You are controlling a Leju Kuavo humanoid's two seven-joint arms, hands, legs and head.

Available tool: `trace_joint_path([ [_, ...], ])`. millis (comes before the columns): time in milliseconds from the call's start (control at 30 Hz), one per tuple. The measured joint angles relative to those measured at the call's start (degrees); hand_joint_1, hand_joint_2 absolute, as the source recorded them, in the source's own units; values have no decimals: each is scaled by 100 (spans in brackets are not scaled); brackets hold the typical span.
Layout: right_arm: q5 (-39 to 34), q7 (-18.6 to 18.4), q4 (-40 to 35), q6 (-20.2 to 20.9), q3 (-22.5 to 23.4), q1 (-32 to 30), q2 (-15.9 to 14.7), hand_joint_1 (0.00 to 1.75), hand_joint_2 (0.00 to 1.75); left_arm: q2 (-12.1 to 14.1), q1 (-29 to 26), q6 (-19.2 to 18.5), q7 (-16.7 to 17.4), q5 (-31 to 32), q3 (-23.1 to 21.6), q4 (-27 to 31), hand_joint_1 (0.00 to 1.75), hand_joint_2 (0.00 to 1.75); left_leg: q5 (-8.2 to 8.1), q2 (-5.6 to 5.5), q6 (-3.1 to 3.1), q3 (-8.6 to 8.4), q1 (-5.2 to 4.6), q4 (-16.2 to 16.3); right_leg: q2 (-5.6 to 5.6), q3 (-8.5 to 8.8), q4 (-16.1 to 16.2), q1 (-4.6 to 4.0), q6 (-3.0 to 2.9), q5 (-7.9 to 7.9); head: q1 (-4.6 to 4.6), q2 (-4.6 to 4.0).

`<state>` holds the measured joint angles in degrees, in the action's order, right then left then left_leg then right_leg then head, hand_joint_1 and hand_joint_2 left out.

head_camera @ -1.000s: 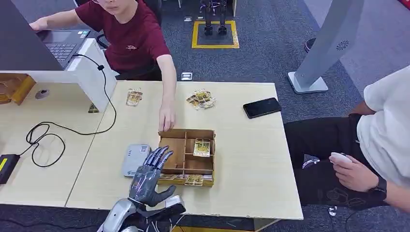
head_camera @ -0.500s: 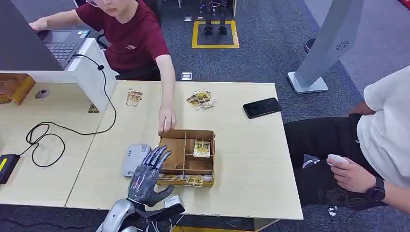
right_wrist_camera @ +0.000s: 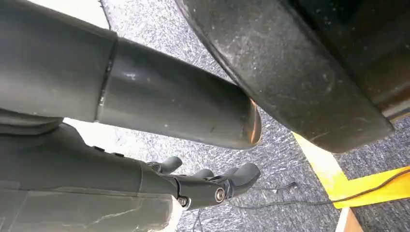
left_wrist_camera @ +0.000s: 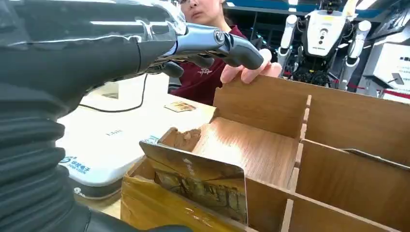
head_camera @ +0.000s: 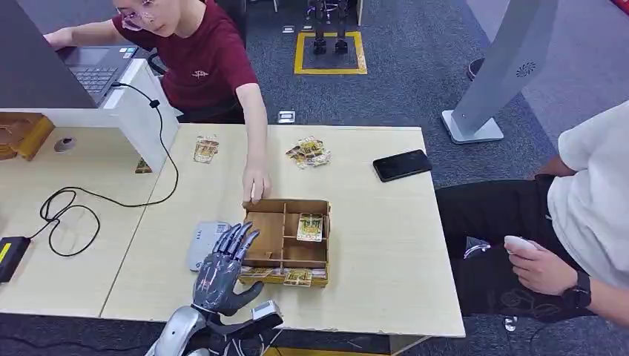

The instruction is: Pass the card to the sensor for recognition and then transmit it.

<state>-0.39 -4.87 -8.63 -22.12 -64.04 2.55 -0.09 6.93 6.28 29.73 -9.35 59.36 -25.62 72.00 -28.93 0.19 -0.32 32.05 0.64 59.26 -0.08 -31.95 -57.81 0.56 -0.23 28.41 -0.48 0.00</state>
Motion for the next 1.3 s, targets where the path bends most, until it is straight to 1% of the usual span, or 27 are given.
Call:
trace_joint_path([
  [233, 0, 0, -2, 11, -2, 2, -2, 0, 0, 4, 9, 24, 24, 50, 0, -20, 0, 175, 0, 0, 0, 0, 0, 0, 0, 0, 0, 0, 0, 0, 0, -2],
  [267, 0, -2, -2, 9, -2, 2, -2, 0, 0, 4, 9, 24, 26, 48, 0, -24, 175, 175, 0, 0, 0, 0, 0, 0, 0, 0, 0, 0, 0, 0, -2, 0],
  [467, 7, -7, -17, 20, -6, 3, -7, 0, 0, 13, 10, -15, -105, -190, -2, -48, 175, 175, 0, 0, 0, 0, 0, 0, 0, -1, 0, 0, 0, 0, -2, 0],
  [600, 7, -9, -20, 26, -9, 3, -7, 0, 0, 15, 10, -41, -125, -234, 0, -50, 175, 175, 0, 0, 0, 0, 0, 0, 0, -1, 0, 0, 0, 0, 0, 0],
  [667, 9, -13, -20, 26, -9, 4, -7, 0, 0, 18, 10, -57, -131, -238, 0, -50, 159, 175, 0, 0, 0, 0, 0, 0, 0, -1, 0, 0, 0, 0, 0, 0],
  [733, 9, -17, -22, 26, -9, 4, -7, 0, 0, 20, 10, -74, -138, -245, 0, -50, 159, 175, 0, 0, 0, 0, 0, 0, 0, -1, 0, 0, 0, 0, 0, 0],
  [767, 9, -17, -22, 29, -9, 4, -7, 0, 0, 20, 10, -76, -140, -256, -2, -50, 152, 175, 0, 0, 0, 0, 0, 0, 0, -1, 0, 0, 0, 0, 0, 0],
  [967, 11, -20, -22, 35, -11, 5, -9, 0, 0, 18, 15, -136, -155, -308, -2, -50, 150, 175, 0, 0, 0, 0, 0, 0, 0, -1, 0, 0, 0, 0, 0, 0],
  [1000, 11, -20, -24, 35, -11, 5, -9, 0, 0, 18, 15, -142, -155, -308, -2, -50, 127, 175, 0, 0, 0, 0, 0, 0, 0, -1, 0, 0, 0, 0, -2, 0],
  [1033, 13, -20, -24, 35, -11, 5, -9, 0, 0, 18, 16, -142, -157, -310, 0, -50, 112, 175, 0, 0, 0, 0, 0, 0, 0, -1, 0, 0, 0, 0, -2, 0],
  [1067, 11, -20, -24, 35, -11, 5, -9, 0, 0, 20, 16, -144, -157, -308, -2, -50, 101, 175, 0, 0, 0, 0, 0, 0, 0, -1, 0, 0, 0, 0, -2, 0],
  [1100, 11, -26, -24, 35, -11, 5, -9, 0, 0, 20, 15, -144, -157, -308, -2, -50, 101, 175, 0, 0, 0, 0, 0, 0, 0, -1, 0, 0, 0, 0, -2, 0],
  [1133, 11, -26, -24, 35, -11, 5, -9, 0, 0, 20, 15, -144, -157, -308, -2, -50, 108, 175, 0, 0, 0, 0, 0, 0, 0, -1, 0, 0, 0, 0, -2, 0],
  [1167, 13, -26, -24, 35, -11, 5, -9, 0, 0, 18, 15, -146, -157, -308, 0, -52, 103, 175, 0, 0, 0, 0, 0, 0, 0, -1, 0, 0, 0, 0, 0, 0],
  [1200, 13, -26, -24, 35, -11, 6, -9, 0, 0, 18, 15, -153, -157, -310, -2, -52, 110, 175, 0, 0, 0, 0, 0, 0, 0, -1, 0, 0, 0, 0, 0, 0],
  [1233, 11, -26, -24, 35, -11, 6, -9, 0, 0, 18, 15, -162, -157, -315, 0, -52, 138, 175, 0, 0, 0, 0, 0, 0, 0, -1, 0, 0, 0, 0, -2, 0],
  [1267, 13, -26, -24, 35, -11, 6, -9, 0, 0, 18, 16, -179, -159, -328, -2, -52, 154, 175, 0, 0, 0, 0, 0, 0, 0, -1, 0, 0, 0, 0, 0, 0],
  [1300, 13, -26, -24, 35, -11, 6, -9, 0, 0, 18, 15, -197, -166, -345, -2, -52, 175, 175, 0, 0, 0, 0, 0, 0, 0, -1, 0, 0, 0, 0, -2, 0],
])
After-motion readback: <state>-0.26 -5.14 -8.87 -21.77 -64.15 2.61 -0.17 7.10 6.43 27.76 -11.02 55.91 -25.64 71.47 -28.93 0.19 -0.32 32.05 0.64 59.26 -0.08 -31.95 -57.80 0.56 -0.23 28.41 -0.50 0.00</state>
